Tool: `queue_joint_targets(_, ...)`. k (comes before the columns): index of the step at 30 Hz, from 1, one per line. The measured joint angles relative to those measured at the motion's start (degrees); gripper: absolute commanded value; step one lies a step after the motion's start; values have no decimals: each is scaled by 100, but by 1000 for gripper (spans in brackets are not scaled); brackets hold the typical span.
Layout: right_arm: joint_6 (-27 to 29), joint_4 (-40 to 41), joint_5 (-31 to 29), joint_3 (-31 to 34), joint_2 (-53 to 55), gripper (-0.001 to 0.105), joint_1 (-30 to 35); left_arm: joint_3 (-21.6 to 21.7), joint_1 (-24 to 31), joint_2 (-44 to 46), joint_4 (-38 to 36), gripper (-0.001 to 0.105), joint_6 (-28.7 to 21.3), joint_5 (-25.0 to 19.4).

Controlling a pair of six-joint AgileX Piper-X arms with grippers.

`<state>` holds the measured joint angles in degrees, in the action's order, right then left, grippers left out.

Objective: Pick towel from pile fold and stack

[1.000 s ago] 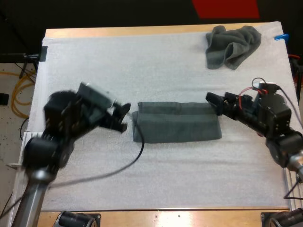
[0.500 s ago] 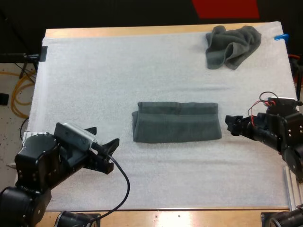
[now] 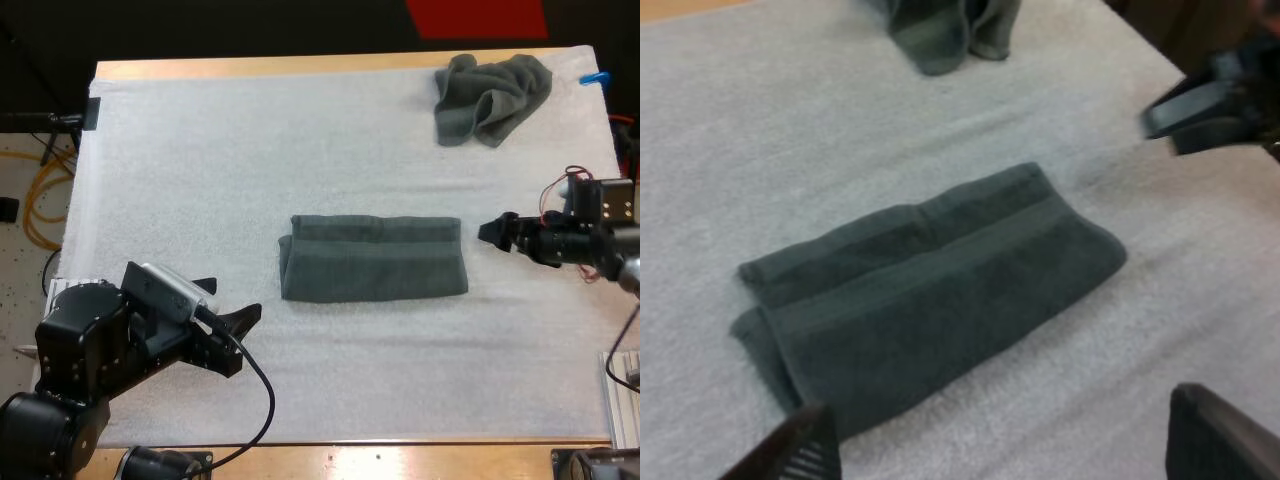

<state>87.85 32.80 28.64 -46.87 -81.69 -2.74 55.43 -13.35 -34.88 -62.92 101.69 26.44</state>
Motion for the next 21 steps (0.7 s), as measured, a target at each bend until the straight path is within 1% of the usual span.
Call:
queue_joint_targets(3, 0, -171, 320, -129, -574, 74, 17, 0, 0, 0, 0, 66, 0, 120)
queue_joint_targets(6, 0, -323, 758, -304, -1082, 74, 17, 0, 0, 0, 0, 66, 0, 136)
queue_joint_targets(10, 0, -379, 1029, -554, -1557, 74, 17, 0, 0, 0, 0, 66, 0, 151)
queue_joint_targets(13, -89, -387, 1401, -665, -1822, 74, 5, 0, 0, 0, 0, 66, 0, 150)
queue_joint_targets(21, -212, -477, 1538, -746, -2164, 74, -524, 0, 0, 0, 0, 66, 0, 165)
